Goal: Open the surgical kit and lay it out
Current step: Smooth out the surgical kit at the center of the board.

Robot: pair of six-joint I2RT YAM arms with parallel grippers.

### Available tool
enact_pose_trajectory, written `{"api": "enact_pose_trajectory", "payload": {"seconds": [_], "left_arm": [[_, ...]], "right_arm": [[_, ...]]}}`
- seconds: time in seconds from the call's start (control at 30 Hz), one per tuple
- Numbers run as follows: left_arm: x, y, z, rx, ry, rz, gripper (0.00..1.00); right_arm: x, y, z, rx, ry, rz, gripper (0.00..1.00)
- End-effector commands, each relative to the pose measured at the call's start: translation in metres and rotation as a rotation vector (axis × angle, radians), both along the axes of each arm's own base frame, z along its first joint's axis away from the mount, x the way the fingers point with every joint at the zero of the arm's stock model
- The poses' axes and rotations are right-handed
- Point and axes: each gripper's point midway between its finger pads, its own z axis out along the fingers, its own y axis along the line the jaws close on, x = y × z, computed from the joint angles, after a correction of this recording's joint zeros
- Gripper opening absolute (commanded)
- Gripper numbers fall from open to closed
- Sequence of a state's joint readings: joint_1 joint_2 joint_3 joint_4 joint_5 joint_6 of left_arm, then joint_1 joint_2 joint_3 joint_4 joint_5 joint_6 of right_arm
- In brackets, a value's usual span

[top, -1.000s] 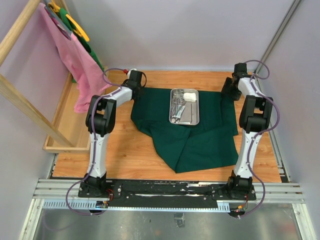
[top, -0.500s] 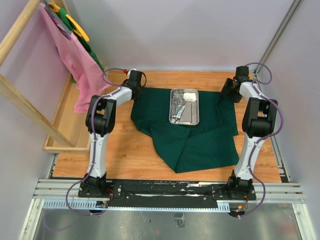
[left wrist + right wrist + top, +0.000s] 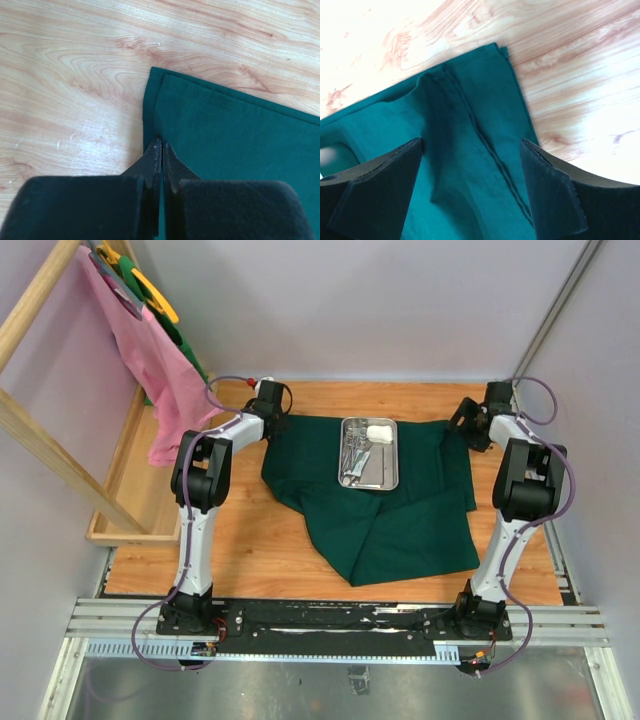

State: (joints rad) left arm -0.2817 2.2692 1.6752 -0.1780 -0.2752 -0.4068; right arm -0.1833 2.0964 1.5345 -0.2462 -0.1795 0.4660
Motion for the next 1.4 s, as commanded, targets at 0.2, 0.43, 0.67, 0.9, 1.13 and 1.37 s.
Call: {"api": "enact_pose_trajectory", "payload": {"seconds": [0.2,0.43,0.67,0.9,1.13,1.37], "left_arm": [[-0.021,0.03,-0.03,0.069,0.112,0.026,0.0],[-0.021,0.031,-0.029,0.071,0.112,0.025,0.0],[-0.019,0.031,-0.026,0.063,0.106,0.024,0.0],[-0.019,0.031,-0.024,0.065,0.102,0.022,0.0],[-0.017,0.031,-0.023,0.062,0.1,0.021,0.0],[-0.017,0.032,-0.022,0.062,0.098,0.023,0.0]], "right_arm": [[0.015,0.004,0.046,0.08,-0.165,0.002,0.79],[0.005,0.001,0.055,0.046,-0.185,-0.004,0.67],[-0.005,0.002,0.029,-0.103,-0.006,0.031,0.47],[-0.007,0.012,0.0,-0.201,0.135,0.088,0.4],[-0.003,0.019,-0.017,-0.284,0.228,0.139,0.53],[-0.006,0.017,-0.035,-0.364,0.312,0.174,0.44]]}}
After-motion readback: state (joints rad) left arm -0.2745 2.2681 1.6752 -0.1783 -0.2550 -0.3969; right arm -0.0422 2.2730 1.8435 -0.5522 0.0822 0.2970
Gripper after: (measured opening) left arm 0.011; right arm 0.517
